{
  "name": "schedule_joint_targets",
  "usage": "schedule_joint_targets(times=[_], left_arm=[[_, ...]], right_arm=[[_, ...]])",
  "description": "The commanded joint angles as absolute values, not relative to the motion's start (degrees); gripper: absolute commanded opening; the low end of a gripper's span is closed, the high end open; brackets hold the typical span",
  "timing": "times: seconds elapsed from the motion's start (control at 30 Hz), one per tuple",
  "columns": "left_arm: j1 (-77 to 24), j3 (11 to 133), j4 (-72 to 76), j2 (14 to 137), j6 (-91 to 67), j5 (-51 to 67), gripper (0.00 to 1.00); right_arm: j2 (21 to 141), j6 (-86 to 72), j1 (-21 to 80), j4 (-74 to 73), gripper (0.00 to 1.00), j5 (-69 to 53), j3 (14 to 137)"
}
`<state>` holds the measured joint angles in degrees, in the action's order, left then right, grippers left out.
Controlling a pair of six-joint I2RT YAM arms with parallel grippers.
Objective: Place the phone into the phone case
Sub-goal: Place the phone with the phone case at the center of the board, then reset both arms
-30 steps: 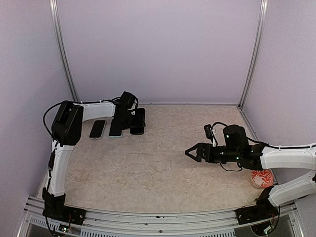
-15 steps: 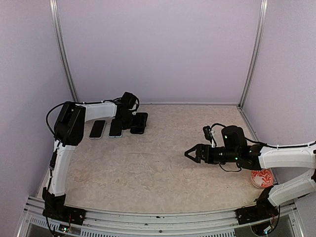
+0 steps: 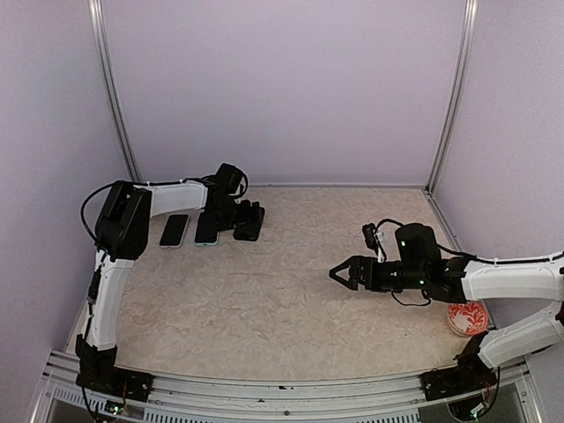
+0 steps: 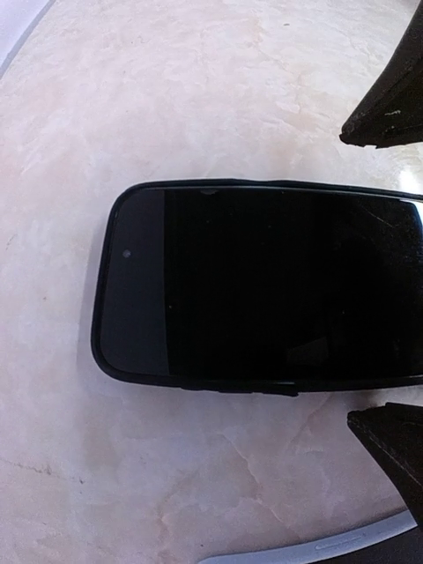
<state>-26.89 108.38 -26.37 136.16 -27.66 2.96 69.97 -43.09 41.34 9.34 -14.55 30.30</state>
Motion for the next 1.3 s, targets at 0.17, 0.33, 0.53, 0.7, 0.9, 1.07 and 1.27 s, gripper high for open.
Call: schedule_joint_targets(times=[0.17,0.33,0.53,0.7,0.9,1.07,1.27], left_arm=[[-26.0,97.5,-24.6,123.8,-31.0,0.6,0.99],[-26.1,90.4,-22.5,113.6,-31.3,-2.1,0.99],[-27.7,81.4,-21.8,99.6,-31.8,-7.3,0.99],[-28.9,71.3,-21.1,88.4,-30.8,-10.8,0.99],[-29.0,59.8,-17.5,75.3,-26.8,-13.3,0.99],[-30.1,47.0,-7.5,60.0,-18.3,-14.8,0.99],[-21.6,36.4,-1.7,45.6,-15.4,-4.5,0.99]], right_arm=[[67.7,-38.7,40.8,1.5,0.99,-7.3,35.6],[64.6,-35.1,40.6,-3.2,0.99,-0.6,37.3],[55.8,-30.0,40.6,-0.4,1.00,10.3,32.7],[45.9,-25.2,40.4,-3.2,0.99,20.2,31.0],[39.8,-20.9,40.3,-12.7,1.00,26.1,33.0],[36.6,-17.8,40.1,-15.9,1.00,26.2,33.7],[34.2,-15.7,28.7,-13.7,1.00,16.0,31.7]])
